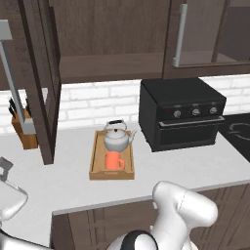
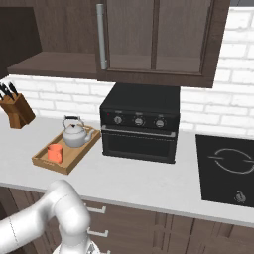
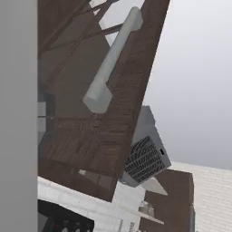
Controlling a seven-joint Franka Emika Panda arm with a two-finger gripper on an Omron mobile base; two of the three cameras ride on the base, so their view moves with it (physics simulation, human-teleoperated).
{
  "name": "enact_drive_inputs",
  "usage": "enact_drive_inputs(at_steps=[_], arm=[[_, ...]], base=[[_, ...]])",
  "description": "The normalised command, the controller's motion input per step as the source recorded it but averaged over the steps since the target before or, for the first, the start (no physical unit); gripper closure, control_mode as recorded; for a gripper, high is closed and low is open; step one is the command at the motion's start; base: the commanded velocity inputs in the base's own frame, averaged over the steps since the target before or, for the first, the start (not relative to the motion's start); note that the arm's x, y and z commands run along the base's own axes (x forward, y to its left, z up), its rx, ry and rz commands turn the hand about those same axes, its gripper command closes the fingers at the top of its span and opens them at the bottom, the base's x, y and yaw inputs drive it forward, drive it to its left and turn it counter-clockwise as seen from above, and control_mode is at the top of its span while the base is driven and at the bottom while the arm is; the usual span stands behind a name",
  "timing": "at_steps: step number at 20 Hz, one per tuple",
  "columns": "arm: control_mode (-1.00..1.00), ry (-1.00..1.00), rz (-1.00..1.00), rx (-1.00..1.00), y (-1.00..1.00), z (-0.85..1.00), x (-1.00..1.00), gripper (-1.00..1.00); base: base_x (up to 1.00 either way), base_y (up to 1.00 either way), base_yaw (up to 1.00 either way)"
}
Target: Pick the kettle from the counter and place it on the tray. Then pick the mug from the cabinet and place it on the tray. Then close the cabinet doors.
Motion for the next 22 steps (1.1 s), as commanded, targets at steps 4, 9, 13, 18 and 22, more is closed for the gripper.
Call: enact_drive_inputs(at_steps=[4,9,13,18,22], arm=[[-1.00,0.06,-0.16,0.00,0.59,-0.33,1.00,1.00],[-1.00,0.01,-0.13,0.01,0.39,-0.44,0.93,1.00],[-1.00,0.00,-0.06,0.06,0.30,-0.24,0.82,1.00],[-1.00,0.00,-0.04,0.12,0.00,-0.03,0.89,1.00],[-1.00,-0.26,-0.01,0.20,-0.32,0.15,0.17,1.00]], base=[[0.00,0.00,0.00],[0.00,0.00,0.00],[0.00,0.00,0.00],[0.00,0.00,0.00],[0.00,0.00,0.00]])
